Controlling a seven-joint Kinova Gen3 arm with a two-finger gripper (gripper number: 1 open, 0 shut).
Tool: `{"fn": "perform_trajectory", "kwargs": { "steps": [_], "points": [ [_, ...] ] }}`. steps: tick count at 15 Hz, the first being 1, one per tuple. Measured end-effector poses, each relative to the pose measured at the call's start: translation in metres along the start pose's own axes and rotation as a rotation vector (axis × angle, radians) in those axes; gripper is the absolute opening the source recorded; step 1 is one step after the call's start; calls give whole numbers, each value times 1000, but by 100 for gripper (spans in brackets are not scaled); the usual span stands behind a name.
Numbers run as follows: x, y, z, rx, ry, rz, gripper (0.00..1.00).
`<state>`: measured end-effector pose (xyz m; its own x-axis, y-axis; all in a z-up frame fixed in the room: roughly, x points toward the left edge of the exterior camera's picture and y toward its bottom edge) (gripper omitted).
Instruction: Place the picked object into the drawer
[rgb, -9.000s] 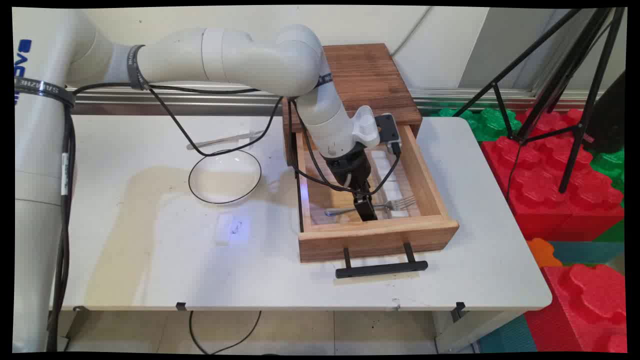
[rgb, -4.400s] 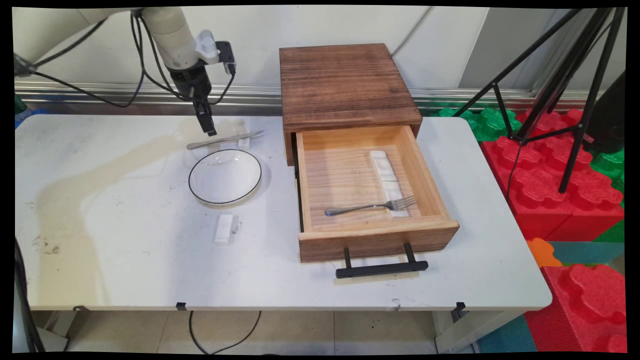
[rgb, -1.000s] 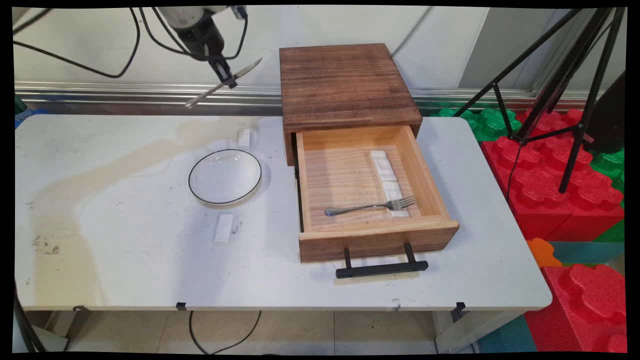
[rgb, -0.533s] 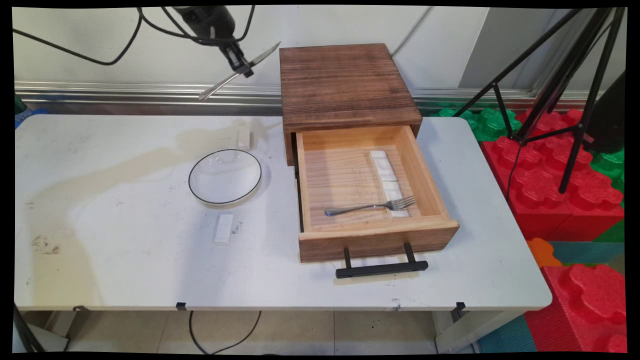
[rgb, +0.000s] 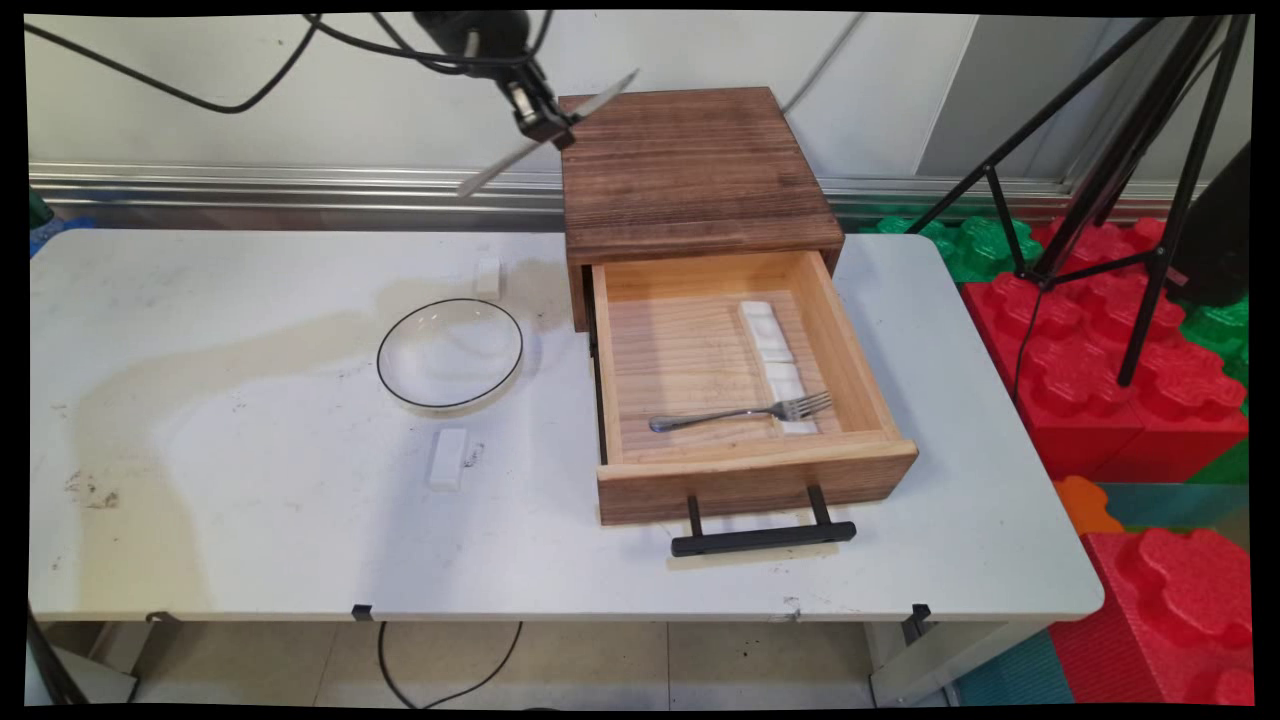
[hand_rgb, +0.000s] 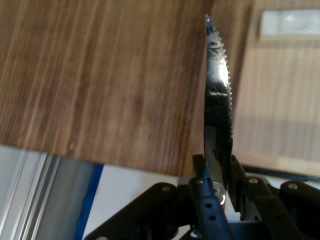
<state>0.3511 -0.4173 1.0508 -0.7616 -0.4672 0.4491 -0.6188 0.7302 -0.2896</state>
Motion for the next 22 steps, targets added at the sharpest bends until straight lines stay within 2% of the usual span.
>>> {"fn": "perform_trajectory", "kwargs": {
  "steps": [8, 12, 16, 22],
  "points": [
    [61, 48, 14, -97, 64, 77, 0],
    [92, 69, 45, -150, 85, 97, 0],
    [105, 77, 73, -176, 89, 107, 0],
    [111, 81, 126, -208, 92, 110, 0]
  ]
}}
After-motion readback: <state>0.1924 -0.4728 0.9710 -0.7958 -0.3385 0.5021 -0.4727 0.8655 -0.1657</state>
